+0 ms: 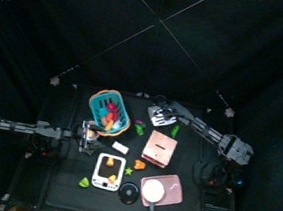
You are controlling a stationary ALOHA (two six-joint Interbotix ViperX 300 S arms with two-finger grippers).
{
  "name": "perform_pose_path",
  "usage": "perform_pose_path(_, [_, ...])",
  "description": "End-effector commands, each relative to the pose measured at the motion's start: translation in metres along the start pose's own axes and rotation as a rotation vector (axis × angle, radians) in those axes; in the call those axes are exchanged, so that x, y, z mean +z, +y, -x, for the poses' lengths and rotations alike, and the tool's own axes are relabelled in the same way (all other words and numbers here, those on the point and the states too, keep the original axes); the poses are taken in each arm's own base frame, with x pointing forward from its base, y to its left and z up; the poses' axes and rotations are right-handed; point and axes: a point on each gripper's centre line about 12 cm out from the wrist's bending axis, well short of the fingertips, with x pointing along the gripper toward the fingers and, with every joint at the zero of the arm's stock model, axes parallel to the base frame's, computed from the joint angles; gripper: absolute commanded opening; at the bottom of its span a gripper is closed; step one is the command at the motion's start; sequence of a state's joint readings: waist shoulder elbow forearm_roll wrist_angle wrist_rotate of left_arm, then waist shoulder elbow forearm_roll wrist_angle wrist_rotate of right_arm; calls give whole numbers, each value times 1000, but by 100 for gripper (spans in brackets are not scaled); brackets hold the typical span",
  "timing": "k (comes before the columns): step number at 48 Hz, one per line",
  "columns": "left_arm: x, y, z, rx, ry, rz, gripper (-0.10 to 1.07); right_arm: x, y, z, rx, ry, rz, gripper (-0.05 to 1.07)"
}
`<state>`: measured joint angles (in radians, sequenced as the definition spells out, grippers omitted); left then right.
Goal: Grab corn bottom
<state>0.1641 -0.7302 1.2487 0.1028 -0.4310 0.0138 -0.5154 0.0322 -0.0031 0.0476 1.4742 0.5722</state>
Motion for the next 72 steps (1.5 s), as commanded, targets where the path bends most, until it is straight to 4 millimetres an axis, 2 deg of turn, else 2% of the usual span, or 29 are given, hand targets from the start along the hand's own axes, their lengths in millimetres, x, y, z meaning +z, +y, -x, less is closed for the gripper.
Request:
perform_pose_path(1, [5, 0, -2, -1, -15, -4, 103, -19, -1, 29, 67, -112, 18, 81])
perform_pose_path(7, [4, 0, -2, -2, -11, -5, 103, -47, 12, 39, 161, -226, 78, 81])
perform_pose_path(17, [0, 0, -1, -3, 20, -5, 103, -90, 29, 33, 335, -407, 171, 80])
perform_pose_path(25, [-5, -7, 0, -32, 55, -7, 103, -117, 29, 10, 447, -563, 280, 80])
perform_pose_path(40, [-13, -45, 1, -198, 156, -11, 103, -154, 23, -17, 660, -848, 504, 81])
perform_pose_path(58, [-26, -55, -19, -180, 292, 151, 103, -173, 19, -55, 718, -965, 753, 81])
perform_pose_path(72, [-44, -64, -41, -170, 413, 190, 103, -179, 28, -66, 729, -967, 857, 81])
